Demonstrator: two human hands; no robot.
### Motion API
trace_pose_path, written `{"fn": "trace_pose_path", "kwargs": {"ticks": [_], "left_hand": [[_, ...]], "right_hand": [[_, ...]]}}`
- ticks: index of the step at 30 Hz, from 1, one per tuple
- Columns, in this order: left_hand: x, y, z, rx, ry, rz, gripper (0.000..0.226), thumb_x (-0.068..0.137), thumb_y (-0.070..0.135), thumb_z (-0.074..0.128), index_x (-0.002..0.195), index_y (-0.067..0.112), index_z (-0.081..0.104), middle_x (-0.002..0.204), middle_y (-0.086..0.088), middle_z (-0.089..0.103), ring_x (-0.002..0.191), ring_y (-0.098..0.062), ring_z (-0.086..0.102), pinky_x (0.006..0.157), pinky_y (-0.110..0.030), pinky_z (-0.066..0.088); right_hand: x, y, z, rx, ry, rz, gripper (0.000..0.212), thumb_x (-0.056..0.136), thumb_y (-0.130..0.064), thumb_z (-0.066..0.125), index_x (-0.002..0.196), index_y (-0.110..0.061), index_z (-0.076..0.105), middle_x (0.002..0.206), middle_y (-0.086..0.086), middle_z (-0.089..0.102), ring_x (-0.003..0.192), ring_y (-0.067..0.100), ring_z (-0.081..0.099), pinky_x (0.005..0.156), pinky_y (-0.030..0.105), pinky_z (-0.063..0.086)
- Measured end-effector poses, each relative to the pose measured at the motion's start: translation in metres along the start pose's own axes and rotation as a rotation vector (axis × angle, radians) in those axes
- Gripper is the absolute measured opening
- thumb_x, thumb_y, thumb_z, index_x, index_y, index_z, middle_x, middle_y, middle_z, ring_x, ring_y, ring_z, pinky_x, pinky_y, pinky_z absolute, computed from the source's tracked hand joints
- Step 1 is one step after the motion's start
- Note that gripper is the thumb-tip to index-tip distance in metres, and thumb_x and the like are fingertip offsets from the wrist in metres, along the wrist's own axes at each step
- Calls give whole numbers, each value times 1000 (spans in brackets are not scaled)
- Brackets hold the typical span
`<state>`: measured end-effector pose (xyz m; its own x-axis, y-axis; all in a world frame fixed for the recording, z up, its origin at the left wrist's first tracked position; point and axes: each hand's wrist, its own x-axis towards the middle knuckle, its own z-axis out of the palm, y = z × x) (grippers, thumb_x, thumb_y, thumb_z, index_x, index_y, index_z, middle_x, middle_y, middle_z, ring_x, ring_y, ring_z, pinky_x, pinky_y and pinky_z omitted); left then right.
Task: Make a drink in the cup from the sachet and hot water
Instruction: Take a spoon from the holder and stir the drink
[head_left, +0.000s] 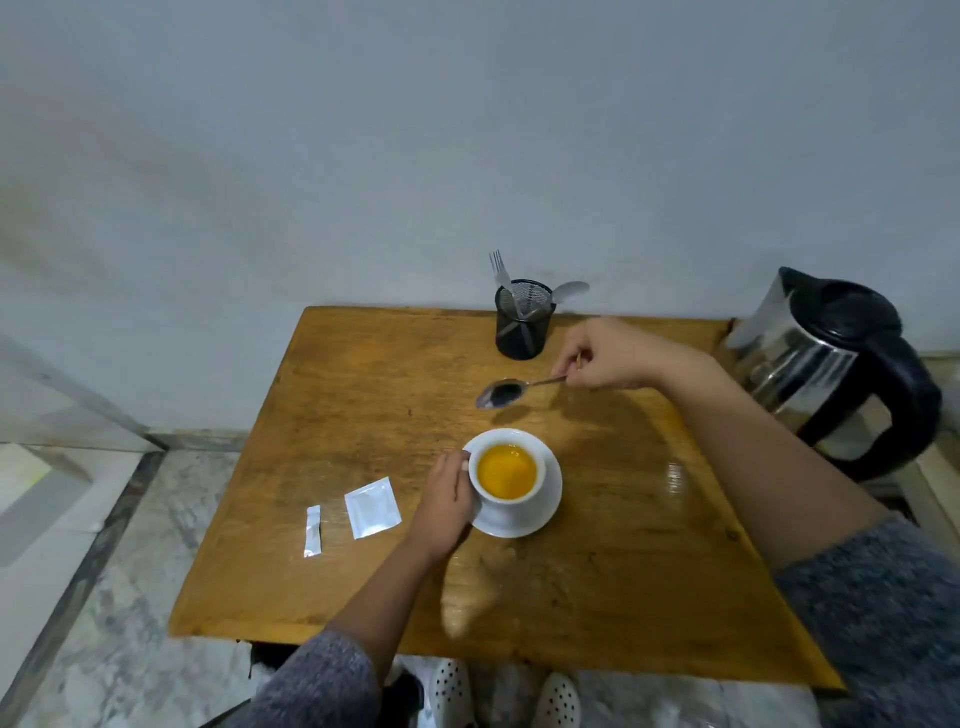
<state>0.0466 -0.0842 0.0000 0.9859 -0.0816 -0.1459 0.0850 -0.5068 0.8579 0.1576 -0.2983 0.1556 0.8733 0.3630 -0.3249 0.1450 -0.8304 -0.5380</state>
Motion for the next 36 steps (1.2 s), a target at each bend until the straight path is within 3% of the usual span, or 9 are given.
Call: {"fn": "trace_pose_path", "kwargs": {"ticks": [5, 11, 16, 23, 33, 36], "left_hand": [[1, -1, -3, -3, -26, -39, 24, 98, 22, 30, 107, 20, 52, 110, -5, 53, 101, -13, 47, 87, -27, 36], [0, -4, 1, -10, 15, -32, 22, 98, 22, 32, 106, 22, 52, 109, -6, 54, 100, -13, 49, 88, -27, 37], [0, -4, 1, -19, 24, -22, 21, 98, 21, 32, 104, 22, 52, 108, -7, 54, 98, -14, 49, 85, -27, 38], [-1, -2, 1, -7, 31, -12, 25, 98, 21, 31, 107, 16, 54, 107, -9, 55, 96, -14, 49, 84, -27, 38], [0, -1, 1, 9, 11, -11, 25, 98, 20, 30, 108, 15, 53, 105, -6, 52, 97, -16, 48, 85, -28, 37], [0, 0, -1, 20, 8, -3, 26, 98, 18, 30, 110, 13, 52, 105, -4, 50, 99, -16, 47, 86, -27, 35]], "right_hand": [[-21, -3, 23, -17, -63, 4, 23, 74, -5, 60, 81, -18, 77, 80, 4, 72, 60, 10, 55, 53, 24, 42], [-26, -10, 43, 28, -24, -85, 14, 78, -8, 70, 91, -11, 74, 90, 5, 74, 83, 9, 68, 77, 28, 59], [-31, -19, 61, 99, -46, -198, 15, 86, -14, 65, 97, -8, 72, 93, 8, 75, 88, 15, 68, 73, 17, 53], [-30, -34, 68, -189, -155, -351, 25, 95, -18, 50, 108, -7, 68, 107, 9, 70, 98, 21, 61, 87, 37, 49], [-27, -44, 66, -310, -234, -333, 25, 94, -16, 50, 108, -7, 67, 111, 9, 67, 100, 22, 59, 88, 38, 49], [-28, -44, 66, -312, -240, -303, 23, 93, -18, 52, 105, -8, 69, 106, 8, 69, 94, 22, 61, 82, 37, 51]]}}
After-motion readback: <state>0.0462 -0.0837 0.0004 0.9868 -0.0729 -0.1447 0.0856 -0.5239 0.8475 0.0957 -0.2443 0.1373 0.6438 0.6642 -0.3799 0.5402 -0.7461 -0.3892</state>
